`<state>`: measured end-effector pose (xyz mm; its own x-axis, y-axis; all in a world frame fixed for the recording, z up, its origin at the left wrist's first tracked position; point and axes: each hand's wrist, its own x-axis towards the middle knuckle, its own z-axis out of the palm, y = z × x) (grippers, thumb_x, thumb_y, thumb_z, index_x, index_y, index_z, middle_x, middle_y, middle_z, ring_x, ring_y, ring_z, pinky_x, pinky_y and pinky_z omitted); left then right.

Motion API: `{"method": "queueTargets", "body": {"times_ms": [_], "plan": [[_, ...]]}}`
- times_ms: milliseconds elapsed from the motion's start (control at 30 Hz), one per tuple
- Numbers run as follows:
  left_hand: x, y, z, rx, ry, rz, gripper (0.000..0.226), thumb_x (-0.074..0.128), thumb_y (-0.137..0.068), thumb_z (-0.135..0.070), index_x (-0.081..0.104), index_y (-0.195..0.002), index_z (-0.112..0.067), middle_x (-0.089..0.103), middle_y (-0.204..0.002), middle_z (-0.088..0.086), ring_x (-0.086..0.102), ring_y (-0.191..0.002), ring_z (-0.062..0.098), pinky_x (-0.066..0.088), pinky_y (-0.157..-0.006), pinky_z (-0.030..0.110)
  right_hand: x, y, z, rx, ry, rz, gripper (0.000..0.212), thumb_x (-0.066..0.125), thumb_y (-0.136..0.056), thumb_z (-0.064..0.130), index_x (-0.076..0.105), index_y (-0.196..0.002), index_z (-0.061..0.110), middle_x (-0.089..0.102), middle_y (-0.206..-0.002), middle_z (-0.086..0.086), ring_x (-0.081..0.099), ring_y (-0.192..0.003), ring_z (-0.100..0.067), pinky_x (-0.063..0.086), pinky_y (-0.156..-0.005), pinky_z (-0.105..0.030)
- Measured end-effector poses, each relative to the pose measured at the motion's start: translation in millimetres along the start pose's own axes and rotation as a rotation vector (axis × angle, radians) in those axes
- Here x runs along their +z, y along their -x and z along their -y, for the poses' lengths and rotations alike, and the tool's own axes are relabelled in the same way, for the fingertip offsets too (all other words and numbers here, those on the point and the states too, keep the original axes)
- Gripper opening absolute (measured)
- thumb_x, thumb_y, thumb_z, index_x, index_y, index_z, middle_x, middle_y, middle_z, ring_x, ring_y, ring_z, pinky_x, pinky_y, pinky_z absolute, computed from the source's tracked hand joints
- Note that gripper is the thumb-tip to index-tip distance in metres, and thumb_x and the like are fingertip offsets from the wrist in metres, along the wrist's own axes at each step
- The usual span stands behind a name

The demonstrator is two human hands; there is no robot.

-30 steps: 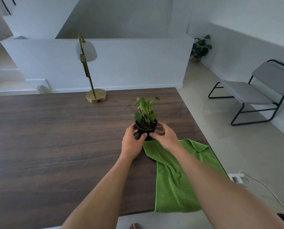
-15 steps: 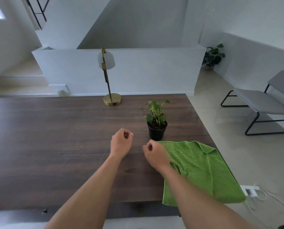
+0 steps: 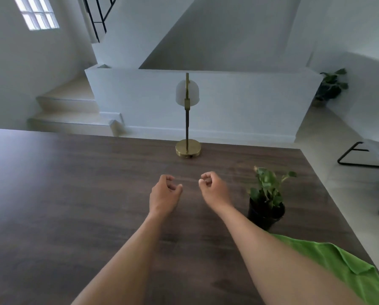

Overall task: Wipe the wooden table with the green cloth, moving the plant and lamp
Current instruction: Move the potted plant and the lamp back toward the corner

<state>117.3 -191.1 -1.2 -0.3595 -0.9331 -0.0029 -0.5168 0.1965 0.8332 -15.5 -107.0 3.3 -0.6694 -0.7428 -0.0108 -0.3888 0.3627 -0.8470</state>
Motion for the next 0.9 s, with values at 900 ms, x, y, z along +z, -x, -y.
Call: {"method": "queueTargets", "body": {"times_ms": [900], "plan": [[69.3,-177.0,15.8,0.008,-0.169,0.012,0.088,0.072,-0.076,-0.055,0.029,-0.145,-0.021,0.041,-0.141,-0.002,0.034,-0.134,0.018,0.02,-0.112,0.04,46.9,-214.1,40.7,0.021,0.15,0.046,0.026,0.063,-0.09,0.039,0.062,-0.112,0.027,0.071,-0.109,0.004,0.063,-0.106,-0.019,0.048,-0.098,-0.049]]}}
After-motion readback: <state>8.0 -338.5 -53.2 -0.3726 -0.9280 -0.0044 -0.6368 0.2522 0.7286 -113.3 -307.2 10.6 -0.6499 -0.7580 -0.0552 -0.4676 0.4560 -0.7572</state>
